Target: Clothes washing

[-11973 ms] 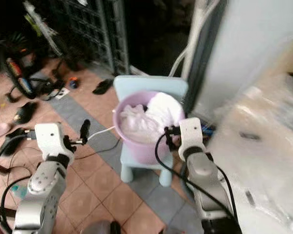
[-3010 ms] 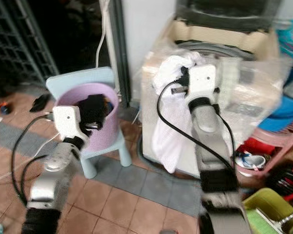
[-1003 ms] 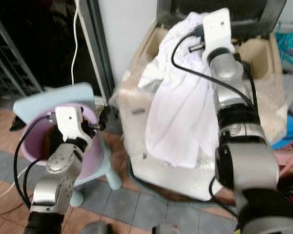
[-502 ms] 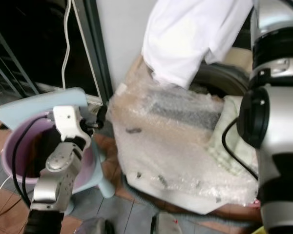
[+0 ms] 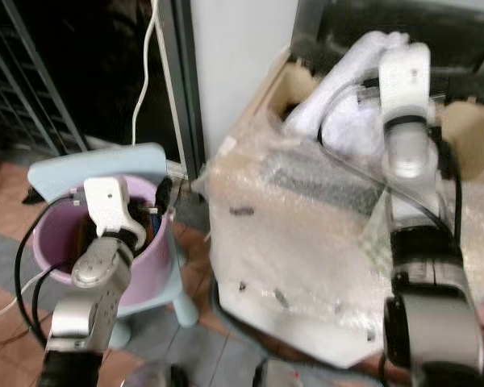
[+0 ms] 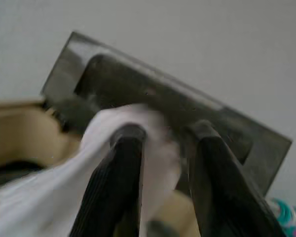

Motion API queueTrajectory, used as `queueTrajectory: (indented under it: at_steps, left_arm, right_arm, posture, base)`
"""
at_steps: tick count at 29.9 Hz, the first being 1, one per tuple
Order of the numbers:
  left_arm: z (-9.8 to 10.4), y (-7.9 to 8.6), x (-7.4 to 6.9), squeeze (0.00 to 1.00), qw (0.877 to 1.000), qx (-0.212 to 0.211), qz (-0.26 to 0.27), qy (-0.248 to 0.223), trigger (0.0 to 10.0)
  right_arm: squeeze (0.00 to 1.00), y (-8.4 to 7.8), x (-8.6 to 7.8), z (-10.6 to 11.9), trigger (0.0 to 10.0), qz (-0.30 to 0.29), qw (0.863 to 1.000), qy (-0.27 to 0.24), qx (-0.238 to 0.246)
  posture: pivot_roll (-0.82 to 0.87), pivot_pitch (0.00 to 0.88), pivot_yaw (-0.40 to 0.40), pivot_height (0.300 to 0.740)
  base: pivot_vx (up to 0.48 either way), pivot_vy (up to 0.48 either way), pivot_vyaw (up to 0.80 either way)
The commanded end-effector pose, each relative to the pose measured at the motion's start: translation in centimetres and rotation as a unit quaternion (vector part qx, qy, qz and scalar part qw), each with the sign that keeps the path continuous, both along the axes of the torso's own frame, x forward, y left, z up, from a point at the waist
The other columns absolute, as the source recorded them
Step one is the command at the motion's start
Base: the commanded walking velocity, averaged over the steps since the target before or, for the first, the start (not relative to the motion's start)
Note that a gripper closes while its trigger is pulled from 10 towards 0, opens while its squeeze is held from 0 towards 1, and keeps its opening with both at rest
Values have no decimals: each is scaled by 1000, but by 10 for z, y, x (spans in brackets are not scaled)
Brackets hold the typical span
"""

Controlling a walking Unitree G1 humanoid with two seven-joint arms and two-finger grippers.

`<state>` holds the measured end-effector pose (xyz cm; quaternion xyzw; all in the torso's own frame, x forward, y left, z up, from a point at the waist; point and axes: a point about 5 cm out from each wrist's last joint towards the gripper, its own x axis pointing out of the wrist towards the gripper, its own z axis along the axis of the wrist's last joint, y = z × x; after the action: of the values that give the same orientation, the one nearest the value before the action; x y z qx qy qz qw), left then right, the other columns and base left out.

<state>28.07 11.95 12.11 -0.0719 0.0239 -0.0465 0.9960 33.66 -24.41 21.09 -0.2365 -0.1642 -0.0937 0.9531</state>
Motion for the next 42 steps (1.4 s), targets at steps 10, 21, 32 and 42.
queueTrajectory:
  at_steps: [10,21,32,42]
  left_arm:
    - [-2,-6,0,0,1000,-1,-14,6,10000]
    - [-6,-10,-3,0,1000,0,-24,16,10000]
    - [-7,-9,-1,0,999,6,-27,21,10000]
    - [-8,-7,-2,0,999,10,-17,28,10000]
  right_arm:
    - [1000,1,-43,6,10000,-70,995,-9,-63]
    - [380,-13,-92,-50,10000,-121,982,146,-12]
    - [0,-1,-75,-77,0,-100,957,254,100]
    - [0,13,-6,-49,0,-8,950,264,166]
  posture:
    - [-78,28,10,740]
    - [-92,35,22,740]
    - [-77,31,15,740]
    - [-55,26,8,740]
  base:
    - [0,0,0]
    - [0,0,0]
    - [0,0,0]
    - [0,0,0]
